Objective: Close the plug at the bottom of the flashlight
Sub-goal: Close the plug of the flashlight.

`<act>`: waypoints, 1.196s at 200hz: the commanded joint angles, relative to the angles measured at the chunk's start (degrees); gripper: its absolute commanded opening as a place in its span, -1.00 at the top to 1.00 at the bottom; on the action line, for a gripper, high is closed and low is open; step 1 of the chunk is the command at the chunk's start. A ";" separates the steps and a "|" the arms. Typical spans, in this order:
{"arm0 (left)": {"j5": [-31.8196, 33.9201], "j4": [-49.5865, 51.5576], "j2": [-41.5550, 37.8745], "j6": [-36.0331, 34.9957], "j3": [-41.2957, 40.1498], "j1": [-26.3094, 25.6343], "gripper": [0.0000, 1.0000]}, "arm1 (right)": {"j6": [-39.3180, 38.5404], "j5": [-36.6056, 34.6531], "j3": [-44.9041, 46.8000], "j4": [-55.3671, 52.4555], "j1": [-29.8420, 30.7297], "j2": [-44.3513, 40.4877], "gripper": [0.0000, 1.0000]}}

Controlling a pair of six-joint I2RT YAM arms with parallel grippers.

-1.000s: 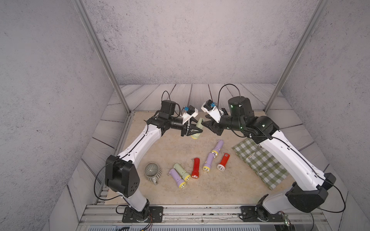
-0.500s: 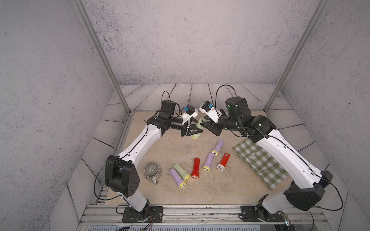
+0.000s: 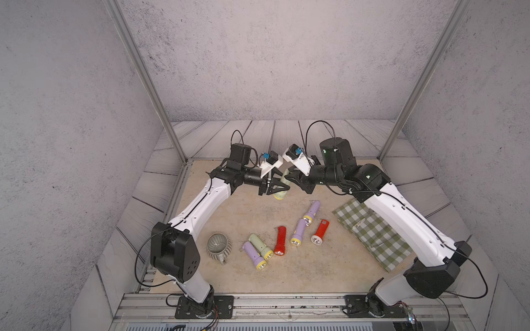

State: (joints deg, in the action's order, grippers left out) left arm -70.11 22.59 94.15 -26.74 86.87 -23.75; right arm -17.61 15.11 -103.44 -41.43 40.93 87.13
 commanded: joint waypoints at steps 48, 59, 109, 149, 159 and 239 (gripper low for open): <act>0.99 -2.95 1.18 2.72 0.71 0.19 1.00 | 0.20 2.79 0.34 -0.72 -0.07 -1.15 0.53; 4.12 -4.21 1.86 5.23 1.04 0.19 1.00 | 0.69 2.94 0.67 -0.33 -0.09 -2.04 0.47; 20.50 -5.80 5.36 15.40 3.30 1.24 1.00 | 2.98 1.70 7.60 7.20 -0.06 -11.46 -0.33; 33.75 -4.67 6.51 24.14 3.64 2.45 1.00 | 6.15 -6.49 16.20 14.24 0.01 -19.67 -0.33; 38.17 -2.97 6.94 26.31 4.04 2.97 1.00 | 7.98 -9.60 17.99 15.43 -0.05 -20.70 -0.27; 51.73 5.24 10.52 41.49 -2.73 12.88 1.00 | 24.25 -25.03 31.85 16.00 -0.04 -22.23 -0.06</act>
State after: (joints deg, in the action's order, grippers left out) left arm -23.05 23.99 102.54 10.63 86.13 -12.08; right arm 1.17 -4.03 -72.66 -23.97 40.77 65.10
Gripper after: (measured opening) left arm 0.402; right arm 0.537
